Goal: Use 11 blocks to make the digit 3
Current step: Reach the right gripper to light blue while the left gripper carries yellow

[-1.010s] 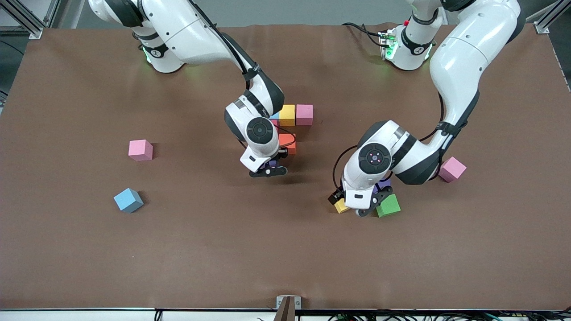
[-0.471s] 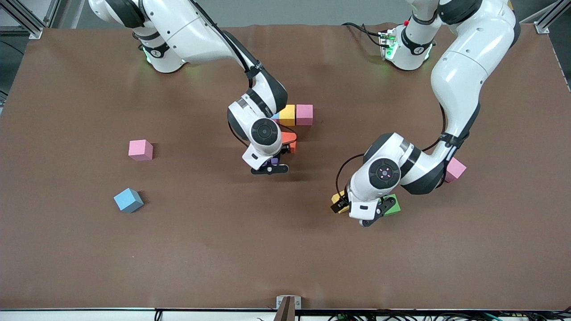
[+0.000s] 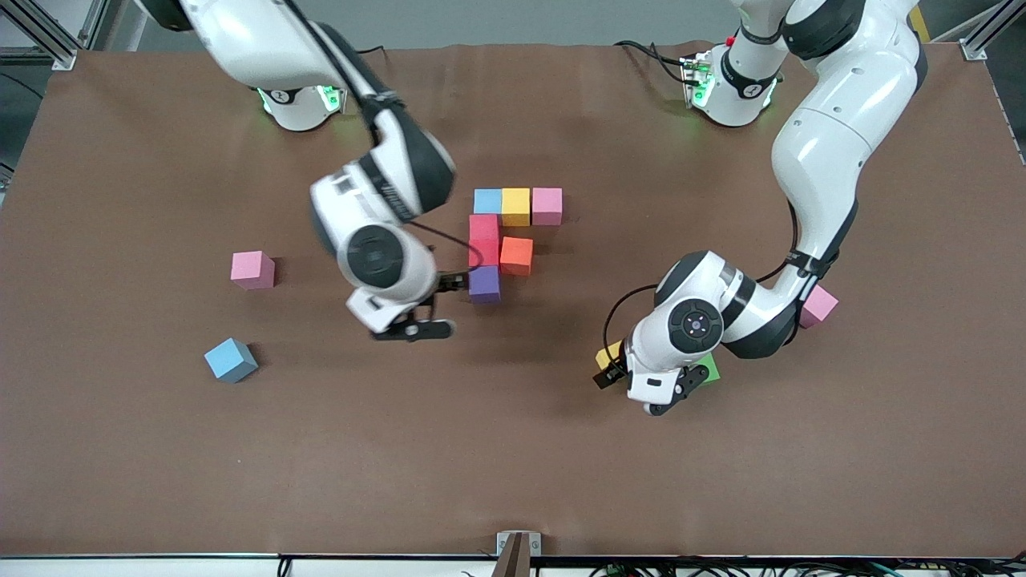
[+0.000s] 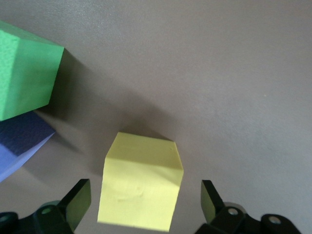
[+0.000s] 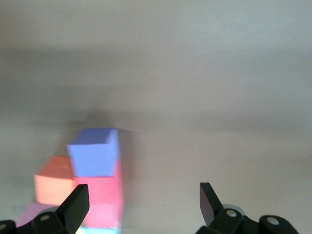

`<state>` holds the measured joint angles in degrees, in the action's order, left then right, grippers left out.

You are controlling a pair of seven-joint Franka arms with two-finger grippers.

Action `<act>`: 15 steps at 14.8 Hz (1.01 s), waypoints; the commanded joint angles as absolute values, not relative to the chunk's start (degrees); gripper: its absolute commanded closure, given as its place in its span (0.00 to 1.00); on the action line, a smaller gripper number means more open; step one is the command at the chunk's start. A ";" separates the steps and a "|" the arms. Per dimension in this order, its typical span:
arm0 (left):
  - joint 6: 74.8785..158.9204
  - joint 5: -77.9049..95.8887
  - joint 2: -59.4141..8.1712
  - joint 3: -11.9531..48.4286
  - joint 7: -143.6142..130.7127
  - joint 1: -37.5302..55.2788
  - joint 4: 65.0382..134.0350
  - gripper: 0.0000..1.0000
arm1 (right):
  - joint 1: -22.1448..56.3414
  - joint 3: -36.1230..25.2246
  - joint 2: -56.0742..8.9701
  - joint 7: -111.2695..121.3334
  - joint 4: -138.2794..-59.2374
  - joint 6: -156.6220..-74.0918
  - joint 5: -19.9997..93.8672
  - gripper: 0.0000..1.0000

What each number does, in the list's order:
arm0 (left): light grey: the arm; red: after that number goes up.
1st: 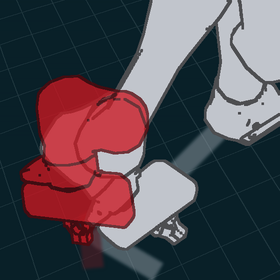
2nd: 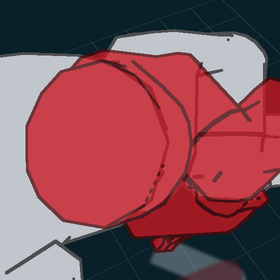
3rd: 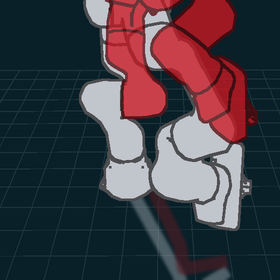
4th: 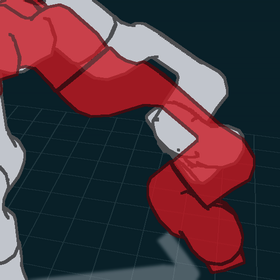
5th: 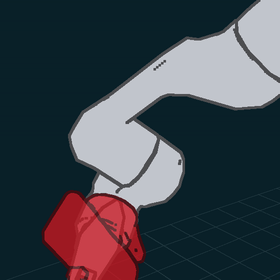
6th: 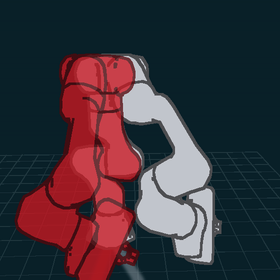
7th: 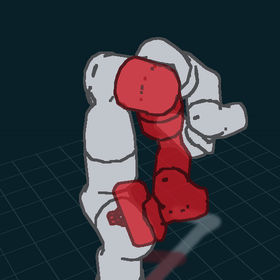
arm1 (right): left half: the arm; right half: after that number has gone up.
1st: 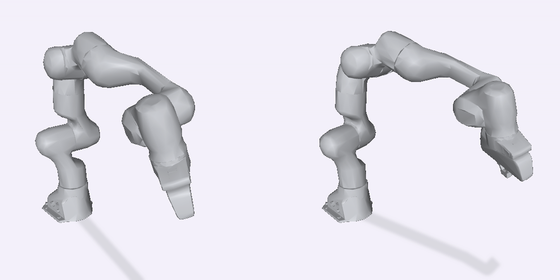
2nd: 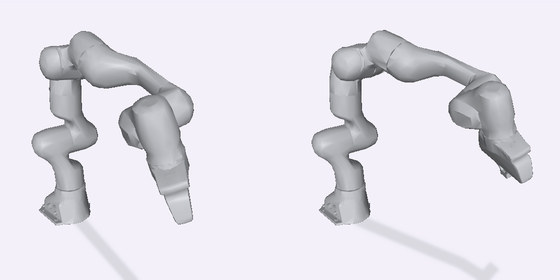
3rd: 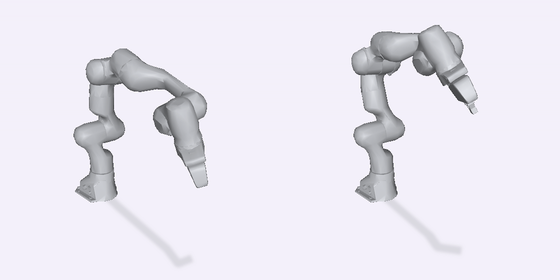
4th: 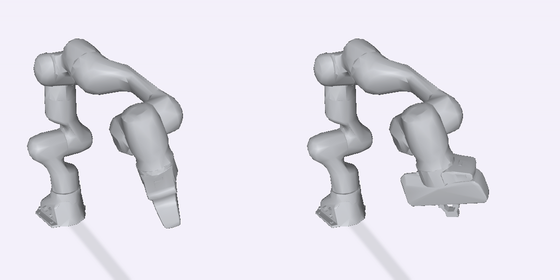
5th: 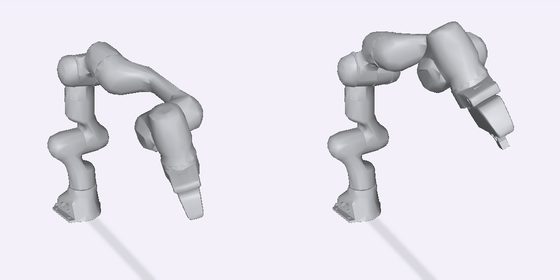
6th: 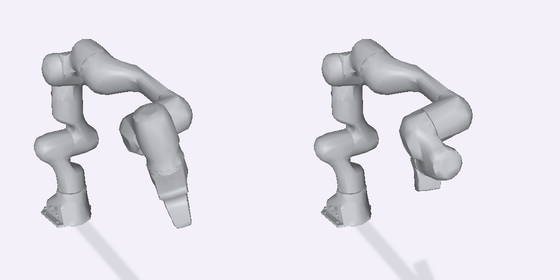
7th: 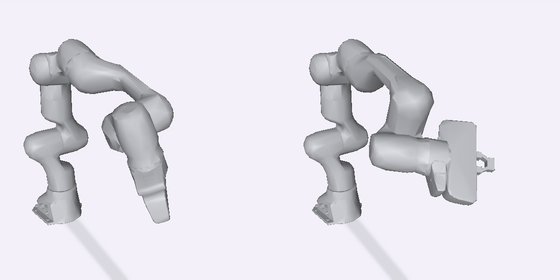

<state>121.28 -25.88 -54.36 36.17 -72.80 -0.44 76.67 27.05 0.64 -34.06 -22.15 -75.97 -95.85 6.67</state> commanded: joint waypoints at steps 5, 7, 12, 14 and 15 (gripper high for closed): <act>122.96 -24.70 -56.34 34.80 -72.33 0.62 75.41 0.69 | 7.94 1.32 -32.34 8.92 -80.60 -95.18 3.96 0.00; 122.96 -23.65 -55.37 35.15 -78.88 0.53 75.59 0.89 | 4.06 1.23 -32.43 18.23 -81.21 -98.51 0.90 0.00; 122.43 -22.85 -50.64 36.65 -95.86 0.53 82.77 0.97 | -2.63 1.23 -32.61 37.67 -88.75 -113.35 -2.90 0.00; 122.52 -22.94 -47.82 37.26 -106.46 0.27 87.08 0.97 | -3.69 1.14 -32.61 42.43 -91.83 -118.54 -3.34 0.00; 122.95 -23.20 -46.94 37.87 -111.74 0.09 89.10 0.97 | -3.87 1.14 -32.61 43.58 -93.06 -120.83 -3.43 0.00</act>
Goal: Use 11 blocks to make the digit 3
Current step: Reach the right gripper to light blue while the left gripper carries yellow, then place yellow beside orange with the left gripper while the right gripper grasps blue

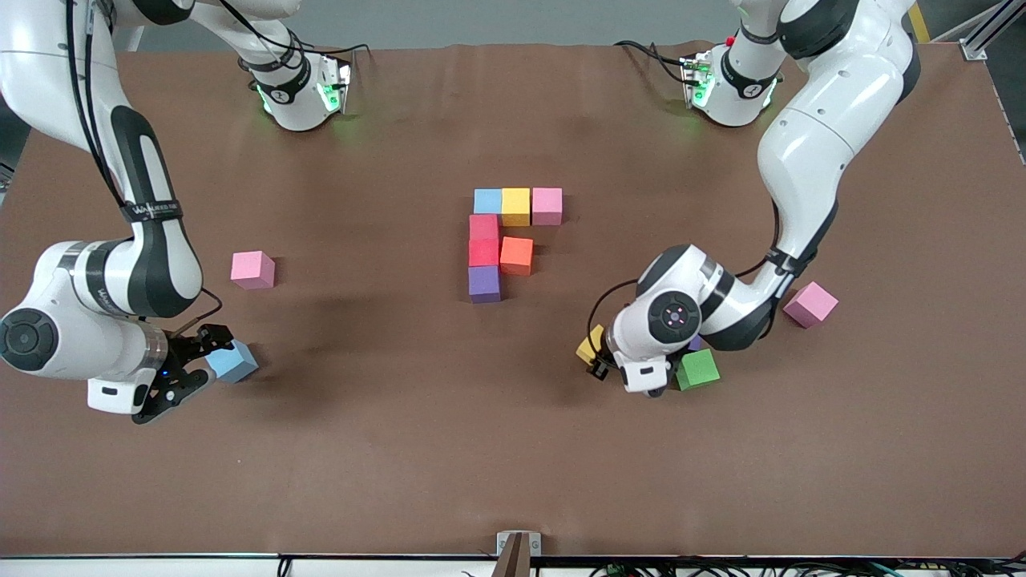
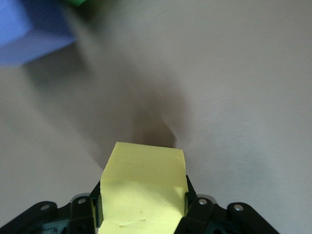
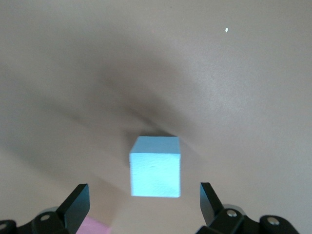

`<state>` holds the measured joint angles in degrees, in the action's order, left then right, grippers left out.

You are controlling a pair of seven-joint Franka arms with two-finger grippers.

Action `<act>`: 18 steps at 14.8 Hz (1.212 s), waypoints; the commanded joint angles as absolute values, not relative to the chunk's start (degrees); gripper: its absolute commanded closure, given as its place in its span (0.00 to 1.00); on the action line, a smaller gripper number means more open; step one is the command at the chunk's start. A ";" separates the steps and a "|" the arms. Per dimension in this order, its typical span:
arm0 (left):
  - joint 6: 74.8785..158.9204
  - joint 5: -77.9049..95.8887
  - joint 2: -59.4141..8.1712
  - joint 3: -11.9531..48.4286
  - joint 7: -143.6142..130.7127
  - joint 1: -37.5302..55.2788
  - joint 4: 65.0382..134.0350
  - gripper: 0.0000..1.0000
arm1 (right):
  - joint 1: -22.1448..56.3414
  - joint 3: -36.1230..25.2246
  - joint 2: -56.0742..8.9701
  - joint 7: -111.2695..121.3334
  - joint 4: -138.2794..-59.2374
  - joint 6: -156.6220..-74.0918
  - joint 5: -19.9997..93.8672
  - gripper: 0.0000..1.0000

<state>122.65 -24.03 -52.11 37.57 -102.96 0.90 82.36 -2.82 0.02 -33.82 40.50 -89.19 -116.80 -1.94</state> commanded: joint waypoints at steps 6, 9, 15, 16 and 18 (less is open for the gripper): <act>143.15 -26.19 -35.79 38.06 -138.30 0.09 111.49 0.95 | -5.54 1.14 -32.87 46.67 -99.67 -129.28 -3.60 0.00; 144.58 -26.37 -32.09 38.14 -150.78 0.70 116.70 0.95 | -5.71 1.14 -33.75 46.67 -100.19 -129.90 -3.52 0.00; 148.89 -35.04 -31.99 38.14 -170.55 4.91 119.71 0.94 | -6.15 1.23 -35.50 46.67 -102.74 -134.91 -2.99 0.00; 148.89 -38.20 -32.25 38.14 -174.51 5.18 119.71 0.94 | -6.24 1.14 -35.94 46.67 -102.66 -134.91 -2.90 0.00; 149.06 -41.12 -33.13 38.14 -178.31 5.36 119.36 0.94 | -6.33 1.23 -36.04 46.58 -102.13 -134.39 -2.90 0.36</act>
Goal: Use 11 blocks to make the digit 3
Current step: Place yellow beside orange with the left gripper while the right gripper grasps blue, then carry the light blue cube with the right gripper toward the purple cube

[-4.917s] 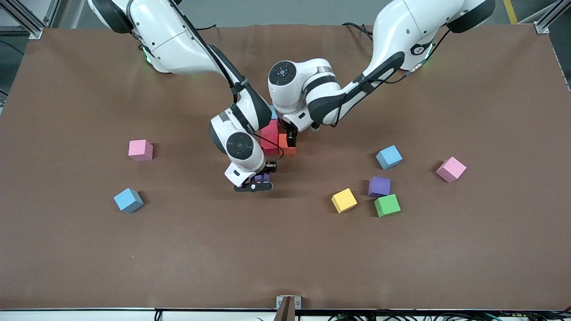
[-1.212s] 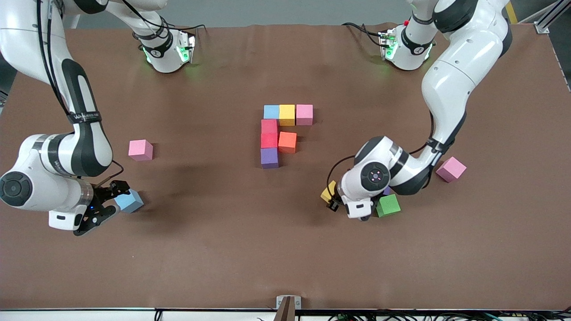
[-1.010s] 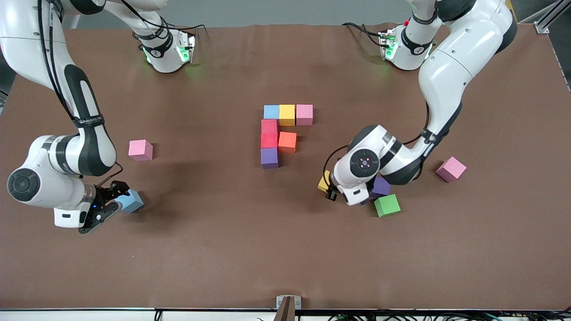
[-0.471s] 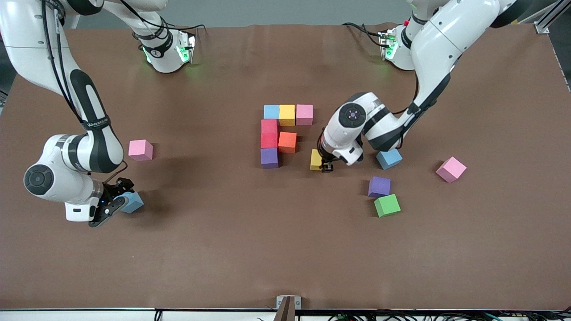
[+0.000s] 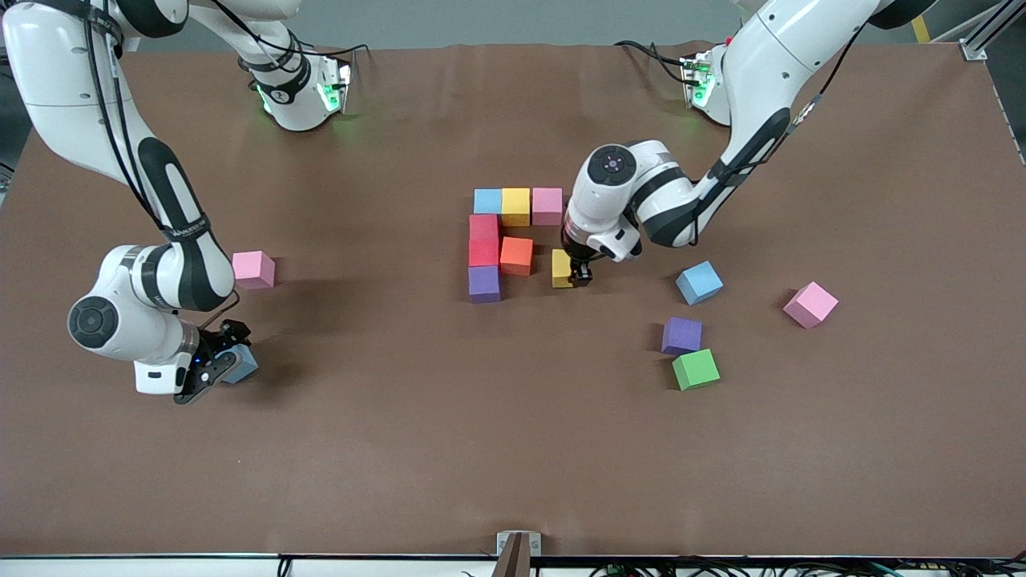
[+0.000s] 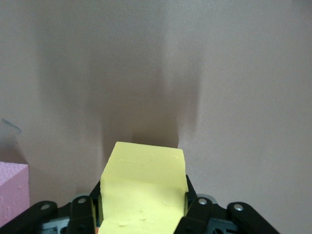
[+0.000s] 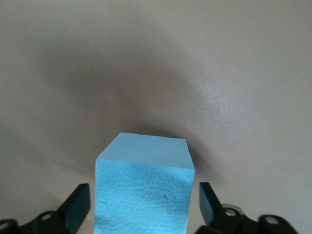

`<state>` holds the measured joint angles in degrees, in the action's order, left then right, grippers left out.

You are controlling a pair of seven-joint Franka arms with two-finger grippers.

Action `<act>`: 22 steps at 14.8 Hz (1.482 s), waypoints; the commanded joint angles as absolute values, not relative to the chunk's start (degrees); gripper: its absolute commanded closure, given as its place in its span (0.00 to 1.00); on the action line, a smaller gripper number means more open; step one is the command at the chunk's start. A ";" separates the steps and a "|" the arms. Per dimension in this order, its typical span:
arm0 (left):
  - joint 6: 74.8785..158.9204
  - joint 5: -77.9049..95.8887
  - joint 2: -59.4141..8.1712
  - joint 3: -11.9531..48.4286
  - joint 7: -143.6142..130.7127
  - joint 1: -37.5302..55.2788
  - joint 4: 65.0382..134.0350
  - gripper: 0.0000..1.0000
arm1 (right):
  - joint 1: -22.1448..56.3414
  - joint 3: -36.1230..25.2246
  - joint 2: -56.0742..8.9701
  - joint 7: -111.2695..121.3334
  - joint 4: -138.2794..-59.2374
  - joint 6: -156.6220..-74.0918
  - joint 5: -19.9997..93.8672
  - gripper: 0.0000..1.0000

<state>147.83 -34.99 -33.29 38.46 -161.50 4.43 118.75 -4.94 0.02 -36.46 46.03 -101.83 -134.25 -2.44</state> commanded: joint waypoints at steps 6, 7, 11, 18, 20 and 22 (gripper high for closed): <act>150.21 -41.22 -35.24 38.06 -182.63 8.26 117.25 0.94 | -2.65 1.41 -34.63 44.05 -97.05 -123.61 -1.94 0.69; 150.21 -41.22 -35.24 38.06 -182.90 8.52 117.25 0.94 | -1.24 1.41 -33.85 41.34 -94.86 -119.75 -1.67 0.69; 150.21 -41.13 -35.33 38.06 -182.90 9.14 117.25 0.94 | 5.87 1.49 -33.58 26.76 -90.09 -113.47 -0.71 0.69; 150.21 -41.13 -35.60 37.97 -184.31 10.55 117.16 0.91 | 21.69 1.23 -35.24 -2.42 -88.60 -117.67 6.86 0.69; 150.21 -41.13 -35.60 37.97 -184.31 10.55 117.16 0.88 | 25.38 1.14 -37.34 -10.33 -87.46 -119.87 6.86 0.69; 150.21 -41.13 -35.60 37.97 -184.31 10.55 117.16 0.77 | 28.73 1.05 -40.15 -18.59 -85.09 -121.89 6.86 0.69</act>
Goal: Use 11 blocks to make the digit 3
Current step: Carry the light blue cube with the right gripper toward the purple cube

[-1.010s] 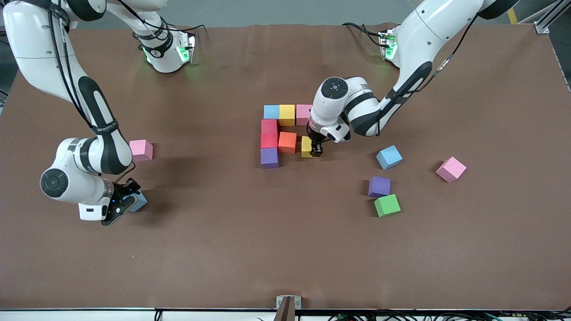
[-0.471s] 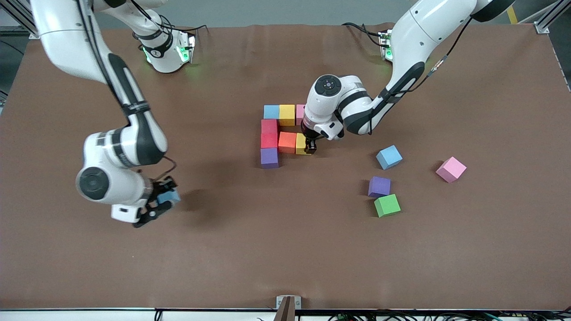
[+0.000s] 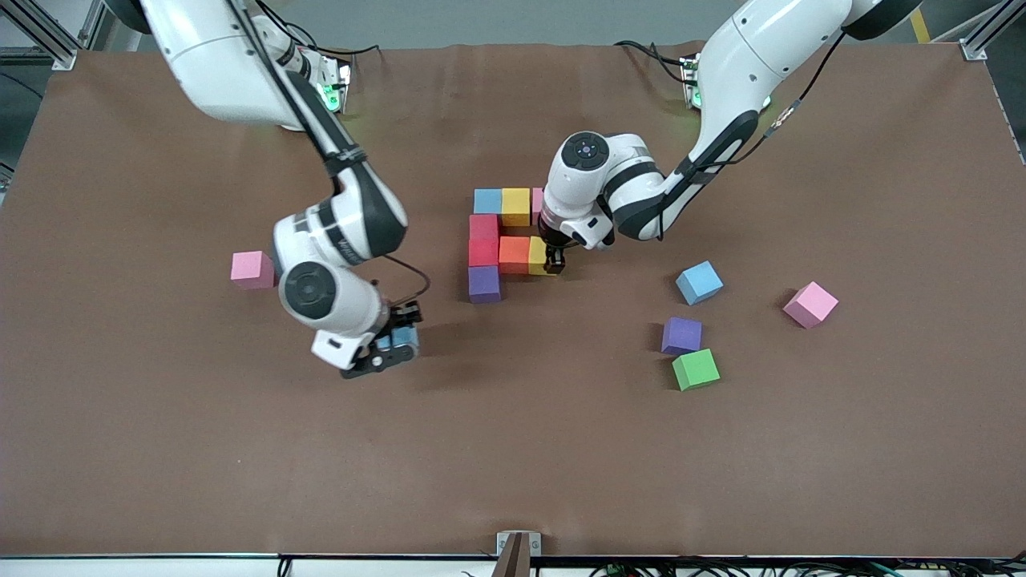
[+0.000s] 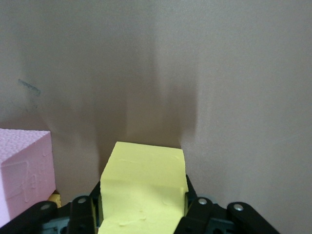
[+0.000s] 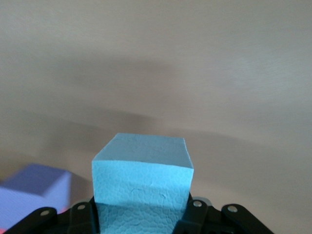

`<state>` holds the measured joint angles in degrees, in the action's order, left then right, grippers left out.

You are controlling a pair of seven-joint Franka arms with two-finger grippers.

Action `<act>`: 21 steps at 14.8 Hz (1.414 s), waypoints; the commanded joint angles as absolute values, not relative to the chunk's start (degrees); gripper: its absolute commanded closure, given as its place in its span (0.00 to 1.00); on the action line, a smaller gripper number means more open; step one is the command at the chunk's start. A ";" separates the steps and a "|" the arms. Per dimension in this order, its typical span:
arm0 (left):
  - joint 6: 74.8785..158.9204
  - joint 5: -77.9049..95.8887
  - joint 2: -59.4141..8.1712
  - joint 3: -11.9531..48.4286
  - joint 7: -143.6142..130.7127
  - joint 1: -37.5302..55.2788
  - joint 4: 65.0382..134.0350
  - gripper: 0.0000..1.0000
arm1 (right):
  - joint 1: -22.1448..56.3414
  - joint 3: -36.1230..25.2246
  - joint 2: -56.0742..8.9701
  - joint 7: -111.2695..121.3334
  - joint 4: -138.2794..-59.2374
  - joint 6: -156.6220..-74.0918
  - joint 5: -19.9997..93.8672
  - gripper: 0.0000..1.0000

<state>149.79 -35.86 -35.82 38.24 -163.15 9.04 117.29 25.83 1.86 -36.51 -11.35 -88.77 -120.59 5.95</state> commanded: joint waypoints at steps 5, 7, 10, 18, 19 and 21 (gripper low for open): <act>149.59 -41.13 -35.07 37.97 -184.04 10.46 116.98 0.00 | 34.18 1.14 -45.52 -32.06 -81.92 -127.96 6.86 0.69; 148.02 -41.13 -34.72 38.06 -183.87 10.11 116.37 0.00 | 35.15 1.06 -47.02 -33.13 -80.78 -128.50 6.77 0.69; 144.59 -40.87 -33.32 38.84 -183.52 9.32 115.14 0.00 | 36.03 1.05 -47.81 -34.10 -80.60 -129.29 6.68 0.69; 130.19 -36.49 -32.52 54.82 -173.44 -6.48 109.52 0.00 | 37.44 1.05 -47.81 -33.22 -81.12 -127.09 1.41 0.67; 127.64 -34.39 -32.52 56.32 -170.45 -7.98 107.77 0.00 | 37.79 1.05 -47.81 -33.31 -81.21 -127.00 1.41 0.67; 122.63 -30.43 -32.69 56.87 -164.12 -8.70 103.21 0.00 | 38.14 1.05 -47.81 -33.57 -81.21 -126.91 1.41 0.67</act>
<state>127.53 -31.91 -33.02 55.61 -158.03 -8.64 106.78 37.07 1.59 -47.37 -33.04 -81.69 -127.49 2.00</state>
